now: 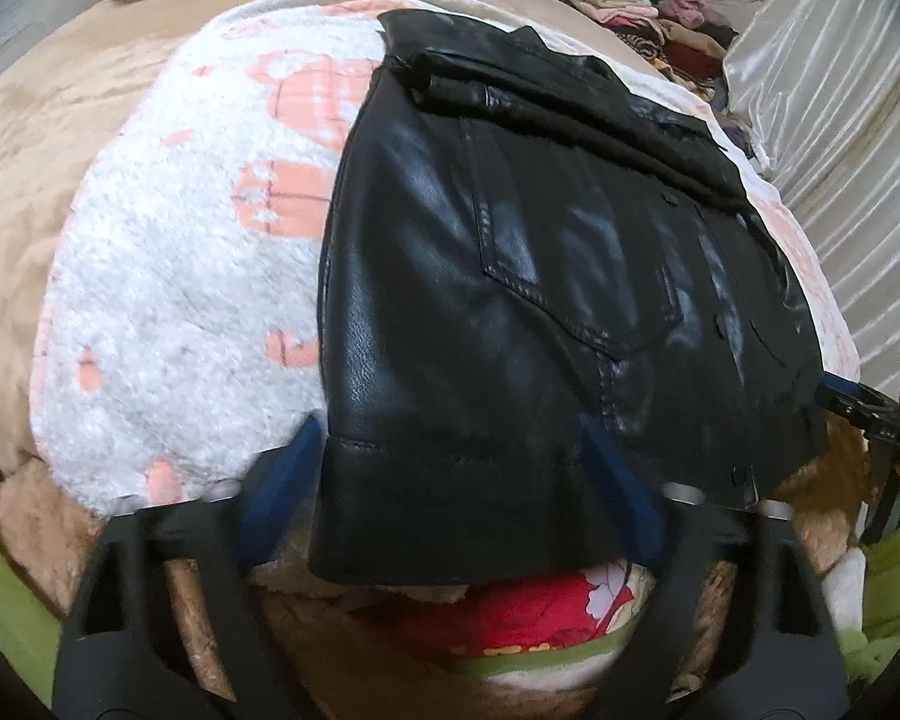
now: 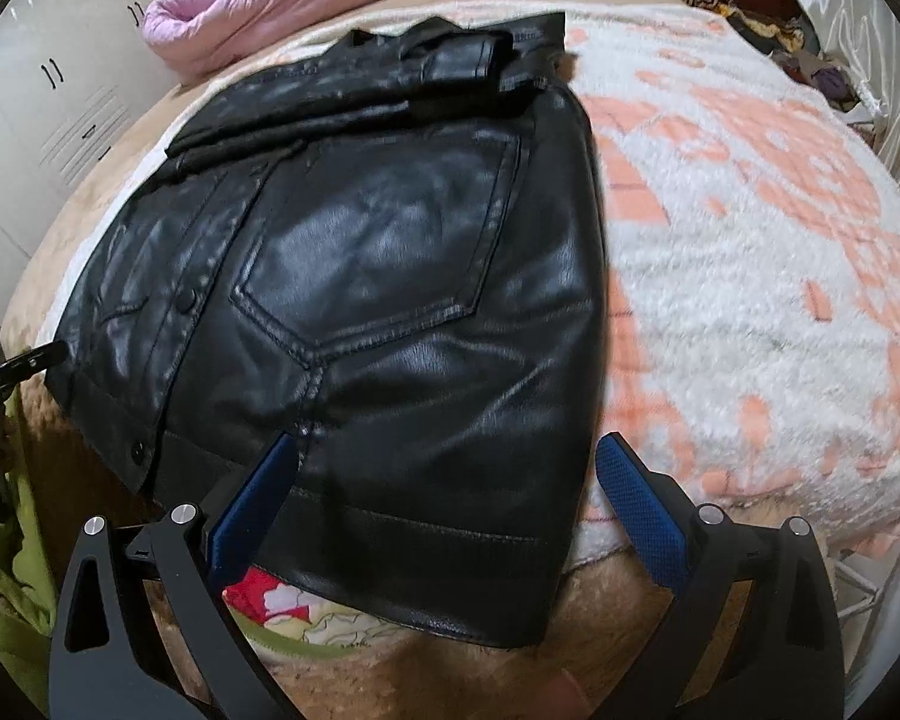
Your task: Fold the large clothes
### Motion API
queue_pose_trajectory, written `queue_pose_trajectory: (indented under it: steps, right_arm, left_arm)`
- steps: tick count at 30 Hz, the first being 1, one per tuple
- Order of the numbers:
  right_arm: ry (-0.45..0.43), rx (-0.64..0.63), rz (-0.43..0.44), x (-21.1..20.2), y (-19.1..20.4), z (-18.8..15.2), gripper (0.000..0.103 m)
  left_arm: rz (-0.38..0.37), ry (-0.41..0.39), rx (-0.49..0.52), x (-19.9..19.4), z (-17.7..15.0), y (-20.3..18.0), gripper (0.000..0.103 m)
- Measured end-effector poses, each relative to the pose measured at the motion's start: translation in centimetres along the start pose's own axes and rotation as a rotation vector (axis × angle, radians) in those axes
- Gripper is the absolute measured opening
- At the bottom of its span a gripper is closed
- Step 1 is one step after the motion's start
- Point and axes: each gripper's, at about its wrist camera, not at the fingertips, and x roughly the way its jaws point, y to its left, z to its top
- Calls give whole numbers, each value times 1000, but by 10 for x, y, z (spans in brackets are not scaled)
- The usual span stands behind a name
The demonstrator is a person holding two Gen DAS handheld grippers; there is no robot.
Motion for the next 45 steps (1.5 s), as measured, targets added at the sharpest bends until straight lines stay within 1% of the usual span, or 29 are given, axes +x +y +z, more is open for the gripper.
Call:
queue_pose_trajectory:
  steps: [3,5,9,11,12,13,14,15,16,17,18,19,20,22,25,26,28,32,37,41,45]
  right_arm:
    - [19,24,14,5,-5,0,99]
    - [31,38,25,9,-9,0,99]
    - [45,67,49,17,-15,0,99]
    - [51,53,58,17,-14,-1,99]
    - [55,47,60,18,-13,-1,99]
    - [56,39,62,18,-13,-2,99]
    - [55,29,79,17,-12,-3,98]
    - [57,24,93,18,-11,-3,93]
    - [58,20,95,18,-10,-3,76]
    - [52,28,80,18,-12,-3,71]
    - [40,40,79,17,-13,-4,56]
    - [8,51,95,11,-16,-5,43]
    - [-15,59,108,6,-17,-6,21]
    - [-33,53,122,0,-15,-6,14]
    - [-87,41,163,-16,-13,-8,11]
    - [-114,34,194,-26,-12,-11,10]
    - [-135,32,244,-38,-13,-13,10]
    - [-195,36,287,-61,-15,-10,10]
    - [-261,53,316,-74,-21,6,10]
    - [-303,47,324,-82,-24,17,10]
    - [-341,67,332,-87,-19,24,10]
  left_arm:
    - [8,4,-22,1,0,7,51]
    - [-7,11,-31,1,1,11,49]
    - [-26,27,-32,10,4,16,50]
    - [-26,25,-40,14,6,17,50]
    - [-14,20,-28,15,8,15,50]
    - [-4,15,-18,15,9,13,48]
    - [4,14,-9,16,10,11,43]
    - [10,12,-3,17,11,9,35]
    - [12,6,-2,16,12,9,29]
    - [10,1,-6,15,13,11,19]
    - [11,-7,-6,12,13,11,14]
    - [19,-15,6,10,13,9,13]
    - [43,-29,34,6,11,4,10]
    - [57,-60,69,-1,9,-2,7]
    - [-5,-60,14,-11,14,6,4]
    - [-19,-64,5,-17,16,8,4]
    - [-32,-95,10,-36,16,10,4]
    - [-70,-135,7,-63,14,12,4]
    - [-84,-169,12,-78,23,7,4]
    - [-102,-189,-8,-78,34,5,4]
    - [-103,-210,5,-81,48,0,4]
